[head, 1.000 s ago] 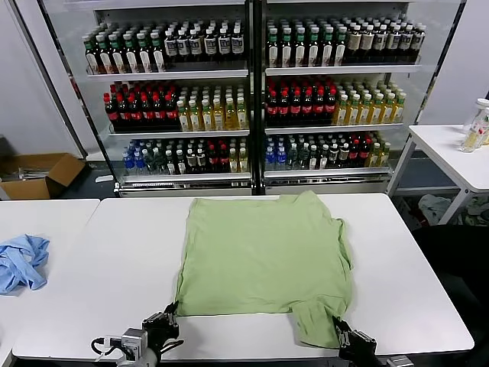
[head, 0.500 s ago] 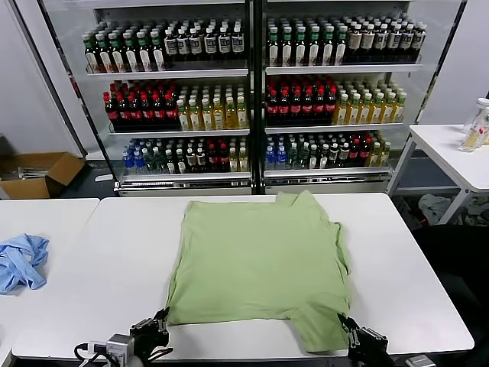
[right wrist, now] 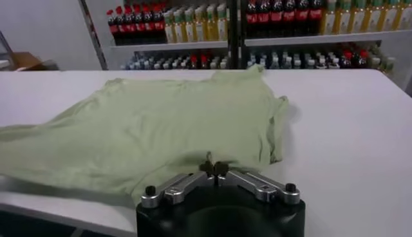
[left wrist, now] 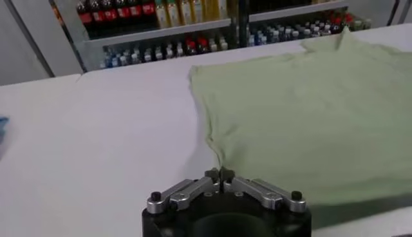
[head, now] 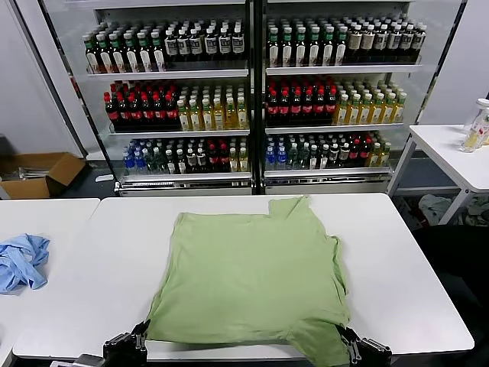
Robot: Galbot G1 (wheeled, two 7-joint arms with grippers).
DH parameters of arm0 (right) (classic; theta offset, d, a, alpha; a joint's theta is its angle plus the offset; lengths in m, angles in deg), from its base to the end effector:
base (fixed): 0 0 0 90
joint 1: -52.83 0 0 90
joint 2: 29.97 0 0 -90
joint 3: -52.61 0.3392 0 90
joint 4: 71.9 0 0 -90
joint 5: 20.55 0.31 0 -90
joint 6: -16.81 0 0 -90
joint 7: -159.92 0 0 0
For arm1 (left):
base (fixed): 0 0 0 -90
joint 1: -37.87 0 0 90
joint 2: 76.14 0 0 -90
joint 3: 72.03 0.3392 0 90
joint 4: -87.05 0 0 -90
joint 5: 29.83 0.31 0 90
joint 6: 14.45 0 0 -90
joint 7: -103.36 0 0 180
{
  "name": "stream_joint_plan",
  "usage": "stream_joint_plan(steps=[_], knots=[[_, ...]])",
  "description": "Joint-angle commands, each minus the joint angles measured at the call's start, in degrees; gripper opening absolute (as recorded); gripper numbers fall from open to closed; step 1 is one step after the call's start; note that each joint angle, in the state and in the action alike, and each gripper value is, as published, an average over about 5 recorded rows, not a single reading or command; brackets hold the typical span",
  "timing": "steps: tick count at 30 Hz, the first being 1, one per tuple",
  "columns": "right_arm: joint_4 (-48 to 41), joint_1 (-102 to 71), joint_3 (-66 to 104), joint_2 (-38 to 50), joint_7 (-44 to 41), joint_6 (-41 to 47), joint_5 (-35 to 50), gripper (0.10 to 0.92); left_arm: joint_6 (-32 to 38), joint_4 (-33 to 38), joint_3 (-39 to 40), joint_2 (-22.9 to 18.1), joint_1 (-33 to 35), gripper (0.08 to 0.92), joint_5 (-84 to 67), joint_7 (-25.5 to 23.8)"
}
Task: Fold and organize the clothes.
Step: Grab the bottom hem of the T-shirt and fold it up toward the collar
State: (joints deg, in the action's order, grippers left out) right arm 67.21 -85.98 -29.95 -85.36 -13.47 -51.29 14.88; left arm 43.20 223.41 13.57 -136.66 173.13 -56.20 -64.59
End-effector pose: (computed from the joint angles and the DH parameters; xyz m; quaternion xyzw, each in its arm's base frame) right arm 0.0788 -0.0812 -0.1984 0.1337 -0.9658 -0.0115 0.2217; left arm 0.0849 0.0708 -0.2162 -0.0567 -0.9546 -0.0530 0.2875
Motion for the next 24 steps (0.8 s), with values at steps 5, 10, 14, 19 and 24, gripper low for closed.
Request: stream_joint_plan(steps=[5,10,14,19,24], knots=[[-6.4,18.4,-4.7,-0.2,2.9,5.2,2.1,0.109,1.1,-11.2,2.9,0.4,-17.8,0.086,-4.1,-3.8],[-12.9,25.5,-7.9,-1.1,3.9,6.6,1.9,0.109,1.7,-20.0,4.1,-1.4,-24.9,0.086,-8.1,-4.1],[-15.7,28.2,-9.8,-2.6,3.9,6.6,1.9,0.109,2.7,-23.3,5.3,-2.6,-27.9,0.086,-8.6,-4.6],[-18.1,30.7,-12.5,-4.9,3.9,6.2,0.5,0.109,3.0,-25.5,6.9,-3.0,-31.5,0.086,-8.7,-5.6],[-20.2,33.1,-14.8,-6.0,3.8,6.0,-1.3,0.109,3.3,-27.7,7.9,-2.6,-34.4,0.086,-8.6,-6.4]])
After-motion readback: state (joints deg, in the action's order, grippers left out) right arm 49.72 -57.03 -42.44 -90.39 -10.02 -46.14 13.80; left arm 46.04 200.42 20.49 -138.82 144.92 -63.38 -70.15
